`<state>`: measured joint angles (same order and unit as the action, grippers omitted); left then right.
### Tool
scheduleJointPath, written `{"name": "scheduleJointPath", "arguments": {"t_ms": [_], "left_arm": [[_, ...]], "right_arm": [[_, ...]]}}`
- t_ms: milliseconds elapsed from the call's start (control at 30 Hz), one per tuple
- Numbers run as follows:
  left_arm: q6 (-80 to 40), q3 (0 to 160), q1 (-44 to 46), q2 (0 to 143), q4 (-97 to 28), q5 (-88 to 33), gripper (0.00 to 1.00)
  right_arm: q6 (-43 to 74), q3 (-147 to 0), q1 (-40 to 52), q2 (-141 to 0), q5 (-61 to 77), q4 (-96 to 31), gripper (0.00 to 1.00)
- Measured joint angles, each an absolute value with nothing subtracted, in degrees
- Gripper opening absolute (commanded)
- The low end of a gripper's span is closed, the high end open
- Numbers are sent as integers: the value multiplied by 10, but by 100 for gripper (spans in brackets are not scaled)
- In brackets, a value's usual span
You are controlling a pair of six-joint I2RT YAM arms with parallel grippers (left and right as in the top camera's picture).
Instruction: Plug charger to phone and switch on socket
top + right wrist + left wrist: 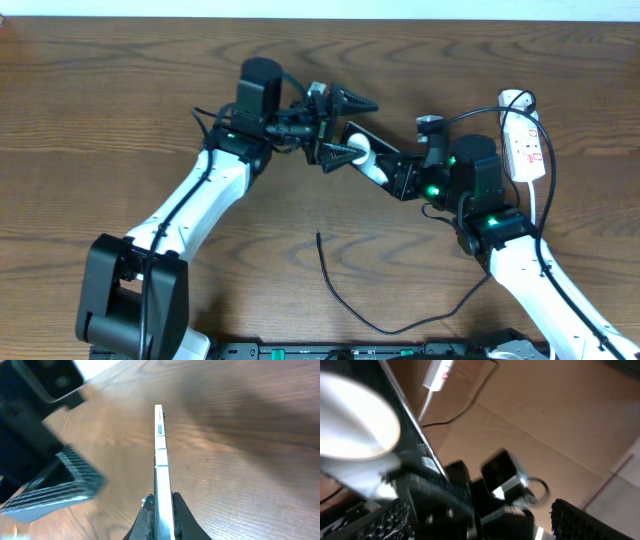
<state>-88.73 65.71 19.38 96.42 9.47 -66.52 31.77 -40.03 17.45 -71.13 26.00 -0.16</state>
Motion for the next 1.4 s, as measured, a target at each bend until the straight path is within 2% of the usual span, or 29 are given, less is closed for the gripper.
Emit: {"name": "scheduleJointPath", "arguments": {"t_ms": [300,767,1167,1400], "left_arm": [[-887,657,130,964,139,-721,91],[-844,657,75,964,239,-701,91],[-827,657,76,964,281,-621,91],[-825,657,98,964,281,-582,91]], "right_arm": [[541,-400,134,-711,209,23,1],[844,-401,137,-711,199,207,1],[986,-401,175,-711,191,256,1],[1018,-401,215,-711,170,269,1]]}}
